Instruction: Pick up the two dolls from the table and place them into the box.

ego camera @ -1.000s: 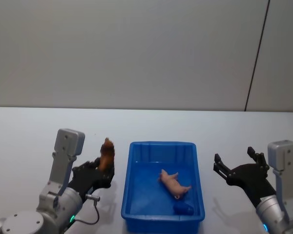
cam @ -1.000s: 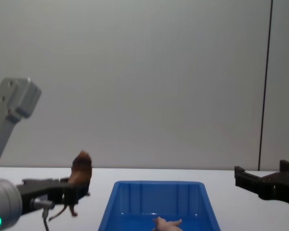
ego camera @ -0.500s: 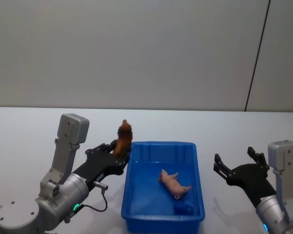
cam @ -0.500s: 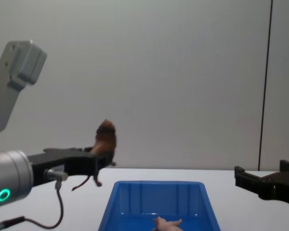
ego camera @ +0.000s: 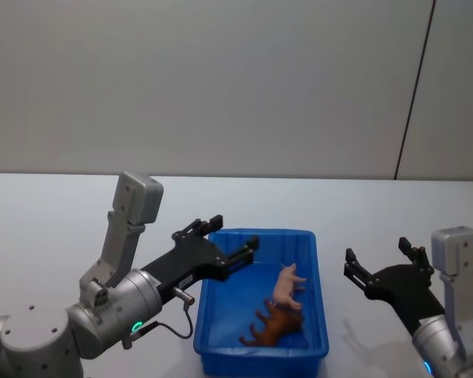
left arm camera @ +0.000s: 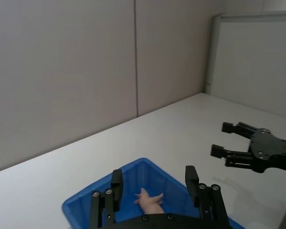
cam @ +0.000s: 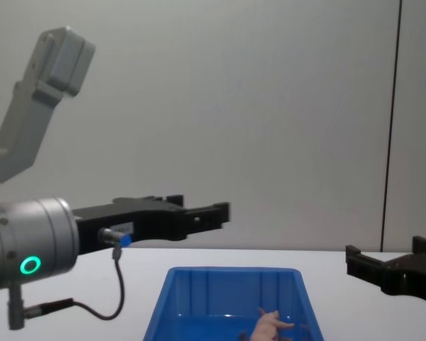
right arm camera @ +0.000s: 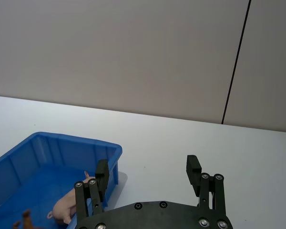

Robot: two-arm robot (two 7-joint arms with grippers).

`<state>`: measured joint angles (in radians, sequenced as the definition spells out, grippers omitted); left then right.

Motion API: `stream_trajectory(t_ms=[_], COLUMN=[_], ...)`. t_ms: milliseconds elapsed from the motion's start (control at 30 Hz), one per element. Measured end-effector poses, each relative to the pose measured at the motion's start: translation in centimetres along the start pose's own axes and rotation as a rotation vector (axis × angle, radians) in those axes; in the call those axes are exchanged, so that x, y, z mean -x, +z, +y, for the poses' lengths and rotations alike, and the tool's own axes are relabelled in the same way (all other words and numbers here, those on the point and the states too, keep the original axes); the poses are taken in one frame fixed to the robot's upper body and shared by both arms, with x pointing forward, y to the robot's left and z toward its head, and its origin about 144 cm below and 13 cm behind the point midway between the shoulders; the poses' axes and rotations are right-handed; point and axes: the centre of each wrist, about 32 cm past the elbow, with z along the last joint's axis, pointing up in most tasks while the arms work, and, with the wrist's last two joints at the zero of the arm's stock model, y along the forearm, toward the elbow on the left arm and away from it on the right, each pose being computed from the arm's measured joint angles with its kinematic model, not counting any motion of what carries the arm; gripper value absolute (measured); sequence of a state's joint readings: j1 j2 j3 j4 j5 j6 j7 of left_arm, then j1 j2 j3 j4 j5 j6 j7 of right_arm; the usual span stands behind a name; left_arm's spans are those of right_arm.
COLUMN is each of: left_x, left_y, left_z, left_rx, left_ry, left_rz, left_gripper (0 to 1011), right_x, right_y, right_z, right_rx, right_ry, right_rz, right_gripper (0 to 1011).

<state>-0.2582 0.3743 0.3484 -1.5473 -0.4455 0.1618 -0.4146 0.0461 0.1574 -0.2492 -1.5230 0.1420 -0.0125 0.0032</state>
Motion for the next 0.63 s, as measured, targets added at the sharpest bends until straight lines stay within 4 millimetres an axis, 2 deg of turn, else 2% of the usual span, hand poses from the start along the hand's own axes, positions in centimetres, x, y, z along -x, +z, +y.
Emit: stream_trajectory(t_ms=[167, 267, 633], left_x=[0.0, 0.0, 0.1], left_y=[0.2, 0.3, 0.5], left_z=[-0.6, -0.8, -1.3], left_rx=[0.008, 0.011, 0.016], left_ry=[-0.069, -0.09, -0.15], left_rz=[0.006, 0.008, 0.014], left_gripper=[939, 999, 1001], right_x=[0.0, 0.0, 0.0], right_y=[0.0, 0.0, 0.0], right_z=[0.0, 0.0, 0.0], right_rx=[0.0, 0.0, 0.0], right_ry=[0.0, 0.0, 0.0], right_rz=[0.0, 0.0, 0.0], right_gripper=[1001, 1001, 1001])
